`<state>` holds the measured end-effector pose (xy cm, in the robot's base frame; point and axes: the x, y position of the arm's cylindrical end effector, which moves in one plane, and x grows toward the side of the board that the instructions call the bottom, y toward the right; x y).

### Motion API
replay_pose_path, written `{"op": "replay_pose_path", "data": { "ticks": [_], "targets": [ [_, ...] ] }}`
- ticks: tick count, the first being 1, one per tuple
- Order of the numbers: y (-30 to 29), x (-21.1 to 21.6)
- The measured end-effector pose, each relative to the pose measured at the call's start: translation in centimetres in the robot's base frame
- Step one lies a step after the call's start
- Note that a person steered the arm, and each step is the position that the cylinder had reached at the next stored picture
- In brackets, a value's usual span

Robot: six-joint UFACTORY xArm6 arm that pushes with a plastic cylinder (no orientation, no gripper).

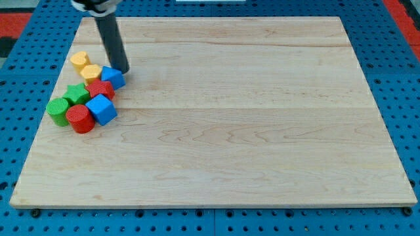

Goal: Move the green circle along with the red circle towards down

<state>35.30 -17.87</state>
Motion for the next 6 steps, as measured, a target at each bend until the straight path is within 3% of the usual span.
{"op": "replay_pose_path", "data": {
  "ticks": [1,2,4,5,6],
  "targets": [
    [6.3,0.6],
    [3.5,6.3],
    [4.6,10.1],
    [3.1,19.0],
    [-9.8,21.9]
  ]
}}
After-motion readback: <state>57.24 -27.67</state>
